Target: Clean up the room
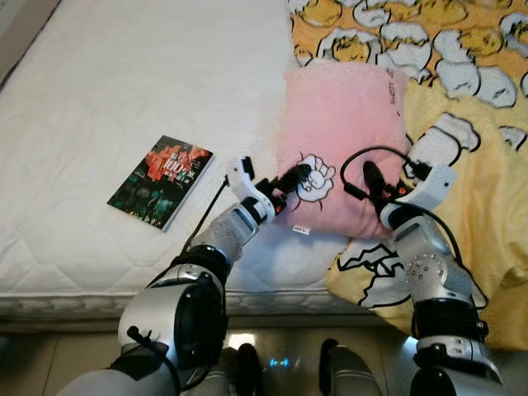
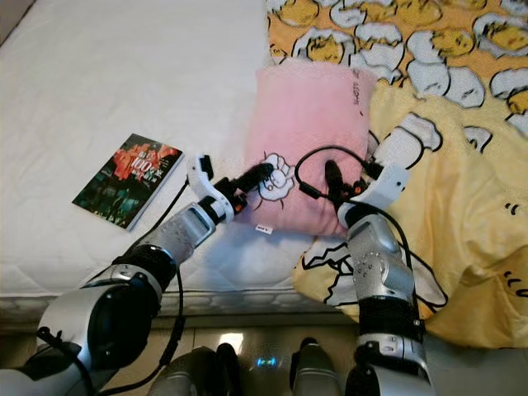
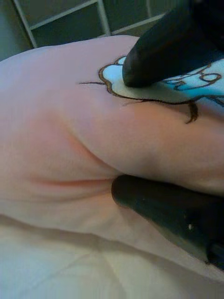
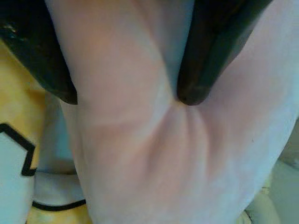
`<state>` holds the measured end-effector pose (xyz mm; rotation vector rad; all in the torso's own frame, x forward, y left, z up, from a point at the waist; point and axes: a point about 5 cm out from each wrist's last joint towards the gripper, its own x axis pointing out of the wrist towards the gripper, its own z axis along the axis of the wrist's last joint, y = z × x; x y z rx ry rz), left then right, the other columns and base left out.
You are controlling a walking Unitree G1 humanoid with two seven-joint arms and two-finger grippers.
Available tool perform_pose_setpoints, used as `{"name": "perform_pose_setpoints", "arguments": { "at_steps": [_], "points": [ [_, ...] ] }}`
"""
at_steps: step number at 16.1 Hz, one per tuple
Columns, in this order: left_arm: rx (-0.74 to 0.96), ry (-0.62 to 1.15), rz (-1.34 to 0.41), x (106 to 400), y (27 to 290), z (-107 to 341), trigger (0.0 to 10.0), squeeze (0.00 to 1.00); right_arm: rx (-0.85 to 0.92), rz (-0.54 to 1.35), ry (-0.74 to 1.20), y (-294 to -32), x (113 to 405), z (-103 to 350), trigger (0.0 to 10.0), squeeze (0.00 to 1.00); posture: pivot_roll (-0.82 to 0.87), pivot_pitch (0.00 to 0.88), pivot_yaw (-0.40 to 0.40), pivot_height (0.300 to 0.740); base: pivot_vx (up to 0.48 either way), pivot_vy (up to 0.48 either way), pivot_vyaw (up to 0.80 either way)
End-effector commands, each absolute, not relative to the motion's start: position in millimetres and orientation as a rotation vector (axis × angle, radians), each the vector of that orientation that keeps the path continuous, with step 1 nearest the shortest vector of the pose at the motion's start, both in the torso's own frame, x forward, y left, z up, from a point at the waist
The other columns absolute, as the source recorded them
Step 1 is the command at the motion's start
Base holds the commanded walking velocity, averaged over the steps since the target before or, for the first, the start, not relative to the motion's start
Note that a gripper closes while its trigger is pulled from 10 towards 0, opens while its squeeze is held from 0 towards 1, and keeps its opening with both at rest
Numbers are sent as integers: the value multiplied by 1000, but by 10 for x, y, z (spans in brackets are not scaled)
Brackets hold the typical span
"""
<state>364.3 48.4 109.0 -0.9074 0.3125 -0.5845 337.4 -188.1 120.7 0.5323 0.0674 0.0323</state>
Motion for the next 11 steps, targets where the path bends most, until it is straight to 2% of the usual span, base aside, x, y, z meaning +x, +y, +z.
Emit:
{"name": "perform_pose_setpoints", "arguments": {
  "at_steps": [1,6,9,11],
  "points": [
    [-920,333,-613,3617,417,1079,0,0,565,42,114,-1799,3323,1118,0,0,-165,282,126,740,0,0,0],
    [-942,357,-665,3537,369,996,0,0,578,28,126,-1811,3194,1074,0,0,-167,315,146,740,0,0,0],
    [-920,322,-806,3518,239,1109,0,0,590,28,135,-1797,3139,1066,0,0,-170,319,147,740,0,0,0],
    [-905,309,-827,3528,234,1141,0,0,585,42,132,-1781,3132,1083,0,0,-172,309,141,740,0,0,0]
  ]
}}
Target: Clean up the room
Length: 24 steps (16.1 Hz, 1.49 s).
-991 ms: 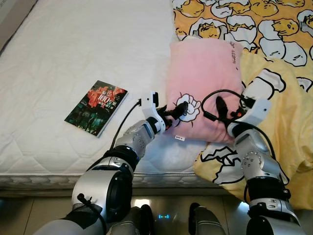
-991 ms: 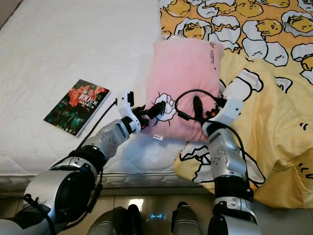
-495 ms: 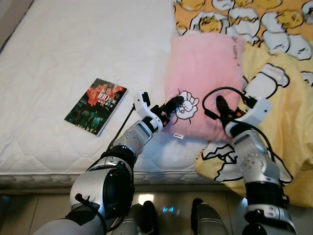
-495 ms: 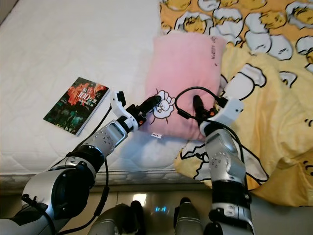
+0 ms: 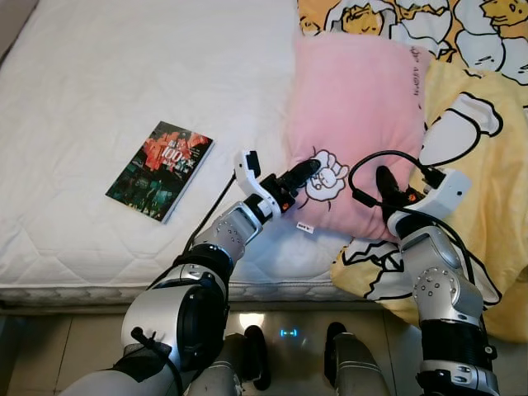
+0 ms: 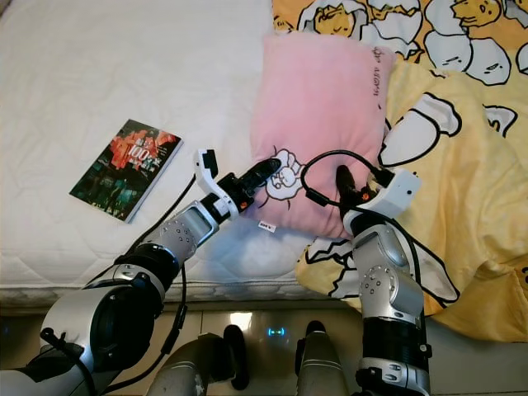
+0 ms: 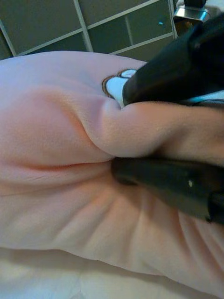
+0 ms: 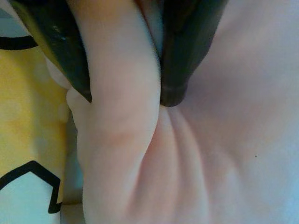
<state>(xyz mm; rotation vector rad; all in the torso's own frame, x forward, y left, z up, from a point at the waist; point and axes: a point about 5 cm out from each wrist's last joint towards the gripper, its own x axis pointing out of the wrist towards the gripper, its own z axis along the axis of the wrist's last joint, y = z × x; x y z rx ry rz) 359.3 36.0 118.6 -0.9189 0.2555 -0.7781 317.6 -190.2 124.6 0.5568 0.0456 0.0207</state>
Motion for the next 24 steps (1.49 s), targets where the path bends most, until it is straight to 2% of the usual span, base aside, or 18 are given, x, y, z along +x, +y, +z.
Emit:
{"name": "perform_pose_setpoints", "arguments": {
  "at_steps": [1,5,11,13,15,16,19,20,24],
  "points": [
    [-901,302,-828,3535,252,1148,0,0,572,43,131,-1783,3118,1093,0,0,-171,307,140,740,0,0,0],
    [-903,281,-788,3581,445,1139,0,0,454,52,122,-1801,3119,1119,0,0,-166,257,115,740,0,0,0],
    [-911,218,-682,3588,696,1043,0,0,515,48,149,-1836,3214,1018,0,0,-139,209,90,740,0,0,0],
    [-927,205,-648,3598,790,1032,0,0,525,42,144,-1862,3221,1002,0,0,-128,165,95,740,0,0,0],
    [-910,159,-628,3654,867,1121,0,0,518,55,106,-1847,3305,1079,0,0,-119,65,97,740,0,0,0],
    [-839,111,-647,3696,869,1230,0,0,486,69,68,-1835,3391,1190,0,0,-110,7,91,740,0,0,0],
    [-674,-43,-664,3780,970,1553,0,0,333,98,-47,-1820,3518,1519,0,0,-88,0,76,740,0,0,0],
    [-541,-95,-656,3747,1037,1641,0,0,229,108,-108,-1822,3534,1668,0,0,-75,0,68,740,0,0,0],
    [-279,-177,-522,3494,1282,1655,0,0,159,81,-193,-1964,3506,1883,0,0,-44,0,29,740,0,0,0]
  ]
}}
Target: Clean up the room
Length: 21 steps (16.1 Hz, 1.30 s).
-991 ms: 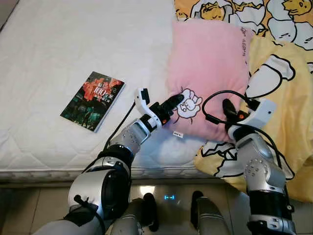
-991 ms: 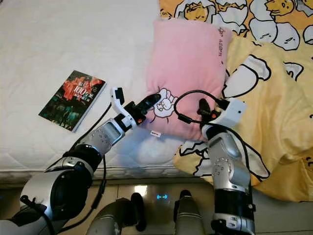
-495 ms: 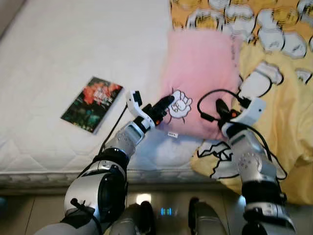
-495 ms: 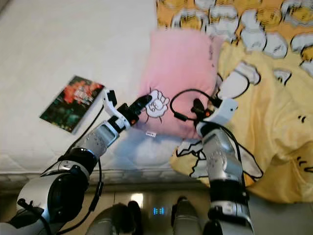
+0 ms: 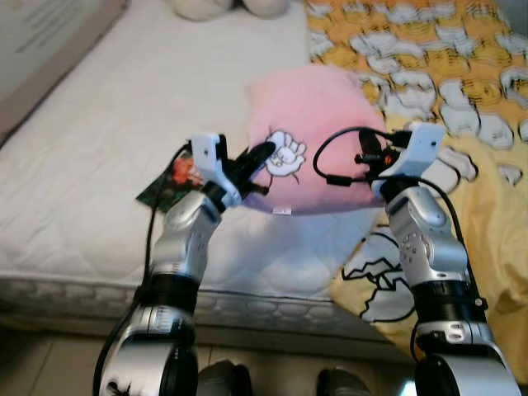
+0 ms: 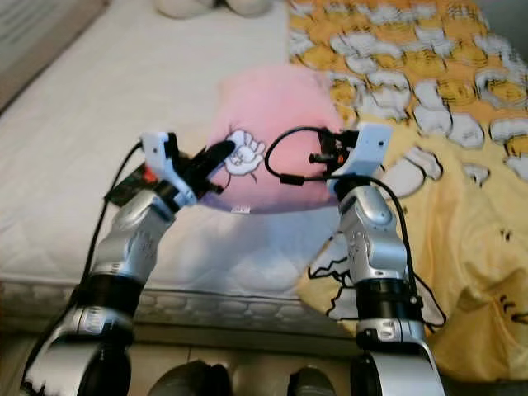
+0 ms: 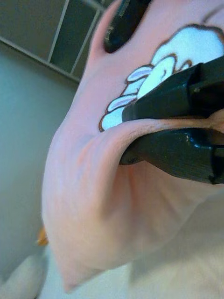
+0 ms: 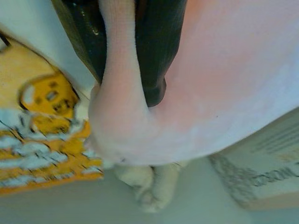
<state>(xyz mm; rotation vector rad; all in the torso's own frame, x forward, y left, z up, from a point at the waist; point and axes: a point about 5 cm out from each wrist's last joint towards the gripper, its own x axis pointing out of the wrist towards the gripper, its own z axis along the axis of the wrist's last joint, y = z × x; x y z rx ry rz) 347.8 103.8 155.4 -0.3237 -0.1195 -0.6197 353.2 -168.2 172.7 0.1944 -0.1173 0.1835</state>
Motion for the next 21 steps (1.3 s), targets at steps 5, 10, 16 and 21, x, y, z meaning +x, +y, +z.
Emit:
{"name": "perform_pose_setpoints", "arguments": {
  "at_steps": [5,10,16,21],
  "points": [
    [-262,-193,-468,3434,1281,1668,0,0,146,62,-164,-1923,3540,1750,0,0,-34,0,16,740,0,192,379],
    [-247,-157,-479,3450,1311,1645,0,0,126,73,-154,-1884,3538,1685,0,4,-51,0,27,740,0,480,586],
    [-217,-124,-491,3458,1360,1598,0,0,102,56,-147,-1909,3500,1601,0,12,-56,0,35,740,0,476,511],
    [-189,-122,-508,3501,1416,1629,0,0,85,68,-153,-1893,3503,1591,0,4,-55,0,39,740,0,457,489]
  ]
}}
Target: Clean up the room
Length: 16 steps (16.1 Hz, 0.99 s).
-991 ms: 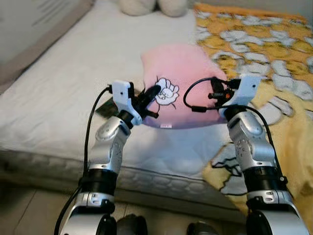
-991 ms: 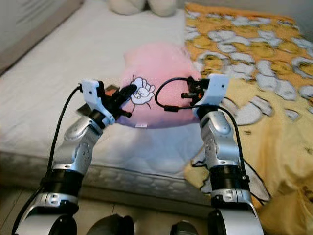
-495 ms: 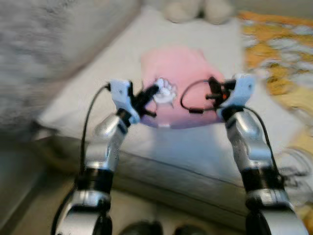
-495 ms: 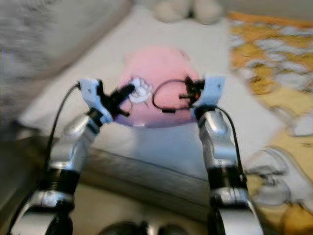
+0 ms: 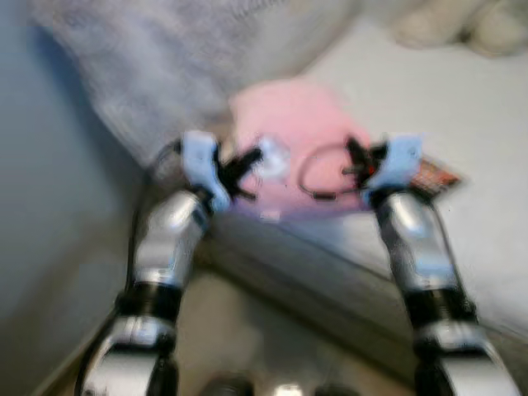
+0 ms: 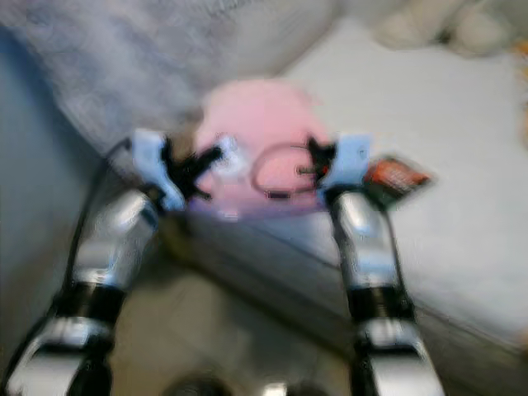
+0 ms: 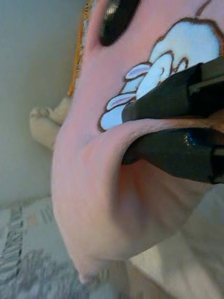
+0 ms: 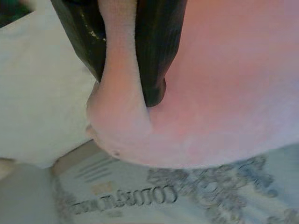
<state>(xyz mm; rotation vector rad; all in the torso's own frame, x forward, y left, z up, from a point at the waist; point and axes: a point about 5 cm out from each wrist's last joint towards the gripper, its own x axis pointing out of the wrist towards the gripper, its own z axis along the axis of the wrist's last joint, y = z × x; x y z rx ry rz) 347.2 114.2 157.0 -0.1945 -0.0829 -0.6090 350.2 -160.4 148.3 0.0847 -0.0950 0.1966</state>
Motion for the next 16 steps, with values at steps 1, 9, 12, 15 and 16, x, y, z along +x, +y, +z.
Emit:
{"name": "perform_pose_setpoints", "arguments": {
  "at_steps": [1,9,12,15,16],
  "points": [
    [-179,-120,-510,3529,1449,1650,0,0,64,68,-156,-1861,3499,1578,0,0,-53,0,40,740,0,431,0],
    [-123,-110,-481,3571,1519,1642,0,0,45,44,-121,-1866,3481,1495,0,16,-56,0,43,740,65,101,-685],
    [-114,-119,-467,3578,1508,1642,0,0,38,22,-119,-1890,3483,1482,0,0,-57,0,40,740,0,0,-260],
    [-123,-124,-462,3585,1516,1642,0,0,35,29,-140,-1879,3484,1515,0,0,-58,0,41,740,412,244,0],
    [-118,-126,-473,3585,1514,1645,0,0,34,25,-147,-1884,3483,1522,0,0,-57,0,41,740,428,0,0]
  ]
}}
